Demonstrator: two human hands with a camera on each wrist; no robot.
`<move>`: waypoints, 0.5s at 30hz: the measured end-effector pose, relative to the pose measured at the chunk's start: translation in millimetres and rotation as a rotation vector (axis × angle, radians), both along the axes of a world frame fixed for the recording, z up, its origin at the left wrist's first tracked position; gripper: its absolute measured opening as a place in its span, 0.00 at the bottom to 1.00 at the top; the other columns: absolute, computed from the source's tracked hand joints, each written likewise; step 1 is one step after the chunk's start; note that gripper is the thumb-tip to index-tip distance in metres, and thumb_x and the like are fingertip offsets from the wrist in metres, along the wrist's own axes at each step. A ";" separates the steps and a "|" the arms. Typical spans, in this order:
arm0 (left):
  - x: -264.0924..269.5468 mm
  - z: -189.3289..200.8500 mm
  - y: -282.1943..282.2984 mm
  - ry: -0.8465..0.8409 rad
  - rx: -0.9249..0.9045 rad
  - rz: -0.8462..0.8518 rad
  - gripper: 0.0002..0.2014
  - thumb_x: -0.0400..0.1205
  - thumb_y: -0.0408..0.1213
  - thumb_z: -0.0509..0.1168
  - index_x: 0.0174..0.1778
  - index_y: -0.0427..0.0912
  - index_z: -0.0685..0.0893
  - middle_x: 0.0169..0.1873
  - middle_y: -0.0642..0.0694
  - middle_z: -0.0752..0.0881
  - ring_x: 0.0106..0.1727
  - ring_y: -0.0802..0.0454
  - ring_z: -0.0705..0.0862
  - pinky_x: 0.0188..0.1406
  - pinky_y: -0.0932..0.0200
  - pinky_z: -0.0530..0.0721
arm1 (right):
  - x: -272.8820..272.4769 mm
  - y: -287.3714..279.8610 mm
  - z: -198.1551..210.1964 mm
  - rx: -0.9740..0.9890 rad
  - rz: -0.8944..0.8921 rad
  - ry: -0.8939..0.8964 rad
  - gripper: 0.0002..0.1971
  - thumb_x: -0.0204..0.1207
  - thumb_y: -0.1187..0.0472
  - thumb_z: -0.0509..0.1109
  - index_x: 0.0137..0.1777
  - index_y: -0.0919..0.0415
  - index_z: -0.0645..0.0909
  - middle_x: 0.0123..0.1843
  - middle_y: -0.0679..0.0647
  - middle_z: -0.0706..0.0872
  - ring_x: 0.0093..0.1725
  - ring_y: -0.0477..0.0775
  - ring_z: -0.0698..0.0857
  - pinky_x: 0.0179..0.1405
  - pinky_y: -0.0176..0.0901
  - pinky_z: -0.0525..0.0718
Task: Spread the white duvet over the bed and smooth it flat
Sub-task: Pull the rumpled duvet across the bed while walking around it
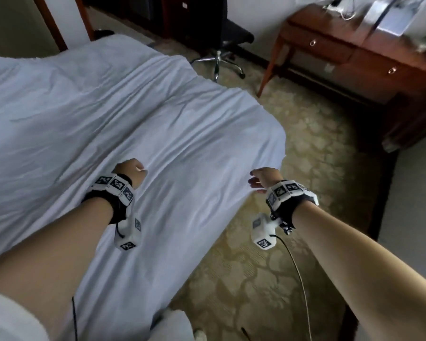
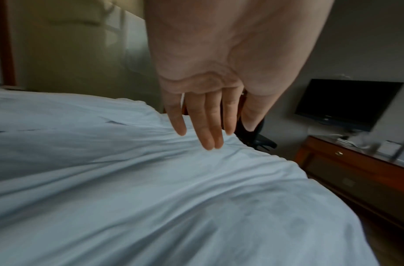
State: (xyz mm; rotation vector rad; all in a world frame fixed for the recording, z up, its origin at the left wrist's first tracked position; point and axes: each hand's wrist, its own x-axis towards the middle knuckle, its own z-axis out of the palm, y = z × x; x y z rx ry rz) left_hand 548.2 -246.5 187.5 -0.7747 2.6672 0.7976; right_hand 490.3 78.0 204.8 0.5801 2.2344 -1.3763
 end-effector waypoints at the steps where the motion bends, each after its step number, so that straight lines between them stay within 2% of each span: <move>1: -23.0 -1.5 17.1 0.000 -0.002 -0.028 0.15 0.83 0.42 0.61 0.62 0.41 0.80 0.63 0.37 0.83 0.62 0.37 0.81 0.59 0.53 0.79 | -12.6 19.2 -5.8 -0.003 -0.023 -0.011 0.12 0.83 0.63 0.59 0.37 0.57 0.76 0.17 0.47 0.83 0.18 0.43 0.82 0.28 0.37 0.75; 3: -63.1 -6.5 47.8 -0.007 0.007 -0.069 0.14 0.82 0.41 0.61 0.62 0.41 0.80 0.63 0.38 0.83 0.62 0.38 0.81 0.59 0.53 0.79 | -35.3 50.4 -16.2 -0.004 -0.055 -0.032 0.12 0.83 0.62 0.59 0.37 0.59 0.76 0.21 0.48 0.84 0.27 0.47 0.81 0.26 0.36 0.75; 5: -116.9 -18.4 81.7 -0.013 0.003 -0.101 0.14 0.82 0.40 0.61 0.62 0.41 0.80 0.65 0.38 0.82 0.62 0.37 0.81 0.61 0.53 0.79 | -72.0 85.8 -27.2 0.009 -0.118 -0.016 0.11 0.83 0.61 0.60 0.39 0.61 0.77 0.20 0.48 0.84 0.29 0.47 0.80 0.26 0.36 0.76; 8: -185.0 -38.2 118.2 -0.028 0.027 -0.142 0.15 0.82 0.40 0.60 0.64 0.41 0.79 0.65 0.38 0.81 0.61 0.37 0.81 0.62 0.51 0.81 | -126.5 122.0 -38.2 0.023 -0.185 0.001 0.09 0.83 0.58 0.61 0.46 0.62 0.77 0.30 0.53 0.82 0.29 0.48 0.80 0.28 0.37 0.76; 12: -270.7 -59.4 158.9 -0.079 0.077 -0.149 0.16 0.82 0.39 0.60 0.65 0.41 0.79 0.65 0.37 0.81 0.62 0.37 0.81 0.61 0.51 0.82 | -214.5 158.1 -54.0 0.082 -0.223 -0.012 0.15 0.84 0.57 0.60 0.35 0.60 0.74 0.30 0.53 0.81 0.28 0.48 0.79 0.28 0.35 0.77; 15: -318.6 -72.6 179.5 -0.129 0.084 -0.132 0.17 0.83 0.40 0.60 0.68 0.41 0.77 0.68 0.38 0.79 0.66 0.38 0.78 0.64 0.54 0.78 | -281.4 171.8 -70.7 0.129 -0.189 -0.034 0.17 0.84 0.56 0.59 0.31 0.56 0.71 0.30 0.52 0.80 0.29 0.47 0.78 0.33 0.37 0.78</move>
